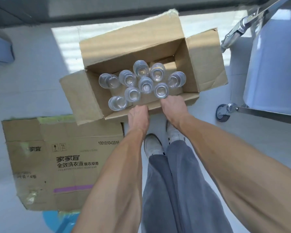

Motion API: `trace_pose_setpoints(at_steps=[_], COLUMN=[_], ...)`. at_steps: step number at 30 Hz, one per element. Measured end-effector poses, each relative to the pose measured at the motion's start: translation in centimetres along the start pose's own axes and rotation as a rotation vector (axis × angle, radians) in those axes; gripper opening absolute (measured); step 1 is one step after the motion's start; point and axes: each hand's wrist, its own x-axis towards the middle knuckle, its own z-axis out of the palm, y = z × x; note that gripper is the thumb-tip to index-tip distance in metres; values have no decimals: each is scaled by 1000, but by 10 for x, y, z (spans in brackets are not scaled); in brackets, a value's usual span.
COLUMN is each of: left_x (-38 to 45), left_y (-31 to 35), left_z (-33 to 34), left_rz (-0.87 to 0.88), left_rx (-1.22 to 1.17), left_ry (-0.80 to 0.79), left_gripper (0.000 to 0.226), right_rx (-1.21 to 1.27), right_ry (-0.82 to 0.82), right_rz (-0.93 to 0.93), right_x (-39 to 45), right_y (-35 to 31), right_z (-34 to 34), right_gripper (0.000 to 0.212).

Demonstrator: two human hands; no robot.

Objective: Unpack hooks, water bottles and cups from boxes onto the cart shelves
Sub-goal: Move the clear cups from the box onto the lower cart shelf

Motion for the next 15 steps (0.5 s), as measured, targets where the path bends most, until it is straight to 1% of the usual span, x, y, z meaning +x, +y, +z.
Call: trace_pose_setpoints(at_steps=[2, 6, 15], left_x=[-7, -27, -64], left_y=[0, 2, 12], left_z=[2, 14, 40], left_rz=[55, 139, 217], left_rx=[55, 140, 259], left_ry=[-15, -25, 28], left_gripper=[25, 26, 21], right_rx=[29, 78, 95], right_ry=[14, -18, 38], right_rz=[20, 43, 26], right_x=[-12, -39, -91], right_y=[-5, -9, -17], right_z=[14, 35, 76], right_gripper=[25, 28, 28])
